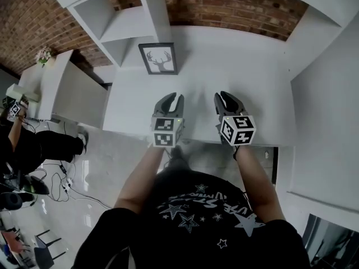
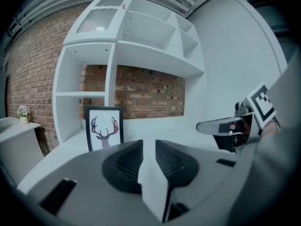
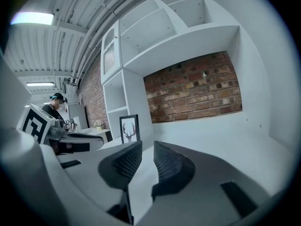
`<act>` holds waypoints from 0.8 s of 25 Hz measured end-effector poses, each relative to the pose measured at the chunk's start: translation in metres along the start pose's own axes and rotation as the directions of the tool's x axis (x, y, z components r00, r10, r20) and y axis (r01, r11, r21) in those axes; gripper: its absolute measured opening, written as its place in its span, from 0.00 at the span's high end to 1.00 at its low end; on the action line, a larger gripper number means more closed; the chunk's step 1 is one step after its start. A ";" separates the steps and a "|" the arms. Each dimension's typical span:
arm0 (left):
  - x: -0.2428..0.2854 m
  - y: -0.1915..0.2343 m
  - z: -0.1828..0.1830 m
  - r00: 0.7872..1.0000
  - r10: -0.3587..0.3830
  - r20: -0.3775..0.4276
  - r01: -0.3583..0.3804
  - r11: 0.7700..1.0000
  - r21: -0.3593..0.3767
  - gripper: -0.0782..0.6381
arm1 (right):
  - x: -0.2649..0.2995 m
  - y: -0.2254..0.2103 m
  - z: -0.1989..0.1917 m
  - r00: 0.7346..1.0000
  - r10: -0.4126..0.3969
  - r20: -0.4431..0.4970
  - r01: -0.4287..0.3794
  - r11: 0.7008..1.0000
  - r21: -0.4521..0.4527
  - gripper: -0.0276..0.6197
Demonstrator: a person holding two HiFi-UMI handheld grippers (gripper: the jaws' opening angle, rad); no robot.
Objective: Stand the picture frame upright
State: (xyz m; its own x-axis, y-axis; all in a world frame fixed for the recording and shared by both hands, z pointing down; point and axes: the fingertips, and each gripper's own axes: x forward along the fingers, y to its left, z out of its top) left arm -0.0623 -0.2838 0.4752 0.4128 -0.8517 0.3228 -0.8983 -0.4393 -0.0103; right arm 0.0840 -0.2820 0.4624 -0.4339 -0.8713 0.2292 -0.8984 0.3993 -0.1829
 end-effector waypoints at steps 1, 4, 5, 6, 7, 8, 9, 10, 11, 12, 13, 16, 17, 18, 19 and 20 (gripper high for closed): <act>-0.004 -0.007 0.000 1.000 -0.001 0.002 0.001 1.000 0.001 0.77 | -0.008 -0.002 -0.001 1.000 -0.006 0.002 0.006 1.000 0.001 0.83; -0.017 -0.026 -0.001 1.000 -0.001 0.010 0.001 1.000 0.007 0.81 | -0.031 -0.009 -0.003 0.999 -0.032 0.000 0.032 0.999 -0.001 0.87; -0.021 -0.032 -0.001 1.000 0.000 0.013 0.000 1.000 0.007 0.81 | -0.038 -0.010 -0.004 0.999 -0.039 -0.001 0.039 0.999 -0.001 0.88; -0.025 -0.038 -0.001 1.000 0.001 0.015 -0.001 1.000 0.007 0.82 | -0.045 -0.012 -0.005 0.999 -0.042 -0.002 0.042 0.999 -0.001 0.89; -0.030 -0.044 0.000 1.000 0.002 0.017 -0.002 1.000 0.007 0.83 | -0.052 -0.013 -0.006 0.999 -0.042 -0.002 0.042 0.999 0.000 0.90; -0.034 -0.050 0.000 1.000 0.001 0.020 -0.002 1.000 0.006 0.83 | -0.059 -0.014 -0.007 0.999 -0.039 -0.003 0.039 0.999 -0.001 0.91; -0.038 -0.057 0.000 1.000 0.000 0.021 0.000 1.000 0.005 0.84 | -0.066 -0.015 -0.009 0.999 -0.036 -0.005 0.036 0.999 -0.002 0.91; -0.042 -0.063 -0.001 1.000 -0.002 0.019 0.002 1.000 0.003 0.85 | -0.073 -0.015 -0.011 0.999 -0.032 -0.007 0.032 0.999 -0.003 0.91; -0.047 -0.069 -0.003 1.000 -0.003 0.014 0.003 1.000 -0.001 0.85 | -0.079 -0.015 -0.013 1.000 -0.027 -0.008 0.027 1.000 -0.005 0.91; -0.051 -0.075 -0.006 1.000 -0.002 0.009 0.002 1.000 -0.006 0.85 | -0.086 -0.014 -0.015 1.000 -0.021 -0.009 0.021 1.000 -0.006 0.91; -0.056 -0.081 -0.009 1.000 0.000 0.005 0.000 1.000 -0.010 0.86 | -0.093 -0.014 -0.016 1.000 -0.016 -0.009 0.016 1.000 -0.007 0.91; -0.072 -0.097 -0.015 1.000 0.005 -0.001 -0.005 1.000 -0.019 0.86 | -0.112 -0.014 -0.020 1.000 -0.001 -0.010 0.001 1.000 -0.011 0.92; -0.077 -0.102 -0.017 1.000 0.007 0.000 -0.007 1.000 -0.021 0.87 | -0.118 -0.013 -0.021 1.000 0.004 -0.012 -0.004 1.000 -0.012 0.92; -0.081 -0.107 -0.018 1.000 0.011 0.000 -0.011 1.000 -0.023 0.87 | -0.123 -0.013 -0.022 1.000 0.009 -0.013 -0.009 1.000 -0.013 0.92; -0.085 -0.110 -0.019 1.000 0.016 0.002 -0.016 1.000 -0.023 0.87 | -0.127 -0.013 -0.023 1.000 0.015 -0.013 -0.015 1.000 -0.014 0.92; -0.089 -0.114 -0.019 1.000 0.023 0.005 -0.023 0.999 -0.024 0.87 | -0.132 -0.013 -0.023 1.000 0.022 -0.012 -0.022 1.000 -0.015 0.92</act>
State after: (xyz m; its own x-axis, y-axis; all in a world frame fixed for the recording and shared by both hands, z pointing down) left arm 0.0003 -0.1528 0.4656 0.3929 -0.8630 0.3175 -0.9108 -0.4127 0.0052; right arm 0.1510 -0.1654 0.4567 -0.4540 -0.8589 0.2369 -0.8897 0.4225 -0.1732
